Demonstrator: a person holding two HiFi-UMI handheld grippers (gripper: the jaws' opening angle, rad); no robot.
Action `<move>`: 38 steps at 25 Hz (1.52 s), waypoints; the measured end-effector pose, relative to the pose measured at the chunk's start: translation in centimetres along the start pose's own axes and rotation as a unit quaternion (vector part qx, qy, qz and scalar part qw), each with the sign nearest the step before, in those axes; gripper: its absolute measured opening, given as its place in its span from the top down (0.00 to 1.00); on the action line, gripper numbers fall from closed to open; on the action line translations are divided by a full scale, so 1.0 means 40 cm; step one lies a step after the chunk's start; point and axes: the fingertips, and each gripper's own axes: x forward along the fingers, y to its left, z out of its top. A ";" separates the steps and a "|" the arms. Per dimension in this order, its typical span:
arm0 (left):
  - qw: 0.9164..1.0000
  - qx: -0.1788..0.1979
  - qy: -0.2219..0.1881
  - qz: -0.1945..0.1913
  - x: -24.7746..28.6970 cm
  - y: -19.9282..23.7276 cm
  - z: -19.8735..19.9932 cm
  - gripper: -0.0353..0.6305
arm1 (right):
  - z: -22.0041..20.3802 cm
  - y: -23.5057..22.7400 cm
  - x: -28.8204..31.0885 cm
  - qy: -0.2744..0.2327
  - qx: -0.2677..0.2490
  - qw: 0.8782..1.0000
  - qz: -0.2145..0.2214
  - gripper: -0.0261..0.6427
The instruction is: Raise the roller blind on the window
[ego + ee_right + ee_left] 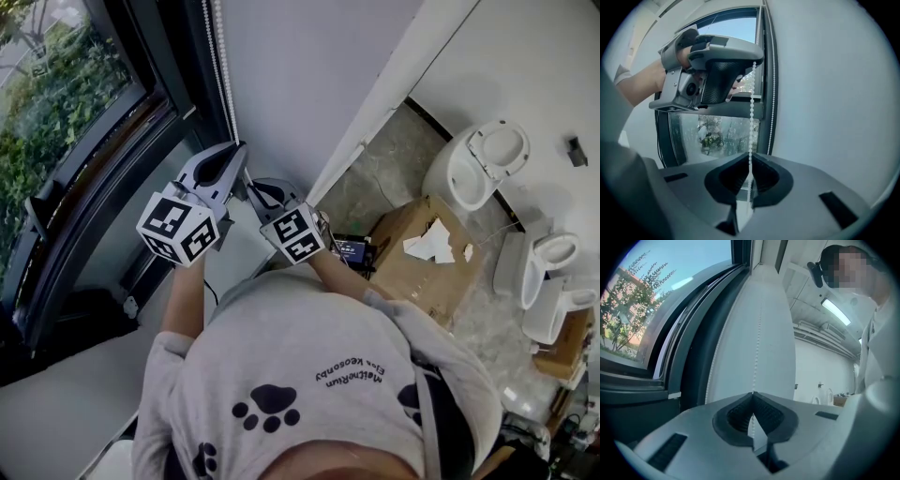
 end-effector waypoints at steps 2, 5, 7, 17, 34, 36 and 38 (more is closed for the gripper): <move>1.000 -0.005 0.006 0.003 0.000 0.007 -0.021 0.93 | 0.004 0.003 -0.003 -0.003 0.001 1.000 0.003 0.94; 1.000 -0.011 0.012 0.005 0.000 0.014 -0.045 0.93 | 0.028 0.003 -0.012 -0.015 0.005 1.000 0.006 0.94; 1.000 -0.013 0.013 0.005 0.001 0.015 -0.052 0.93 | 0.047 0.003 -0.020 -0.023 0.009 1.000 0.010 0.85; 1.000 -0.014 0.005 0.005 0.005 0.022 -0.051 0.93 | 0.265 -0.061 -0.152 -0.121 0.043 0.992 -0.009 0.81; 1.000 -0.014 -0.001 -0.003 0.010 -0.007 -0.053 0.93 | 0.664 -0.078 -0.241 -0.229 0.004 0.973 -0.007 0.81; 1.000 -0.014 -0.002 -0.003 0.010 -0.009 -0.053 0.93 | 0.684 -0.084 -0.239 -0.232 0.003 0.973 -0.008 0.81; 1.000 -0.014 -0.003 -0.004 0.010 -0.011 -0.054 0.93 | 0.701 -0.086 -0.232 -0.233 0.000 0.973 -0.006 0.81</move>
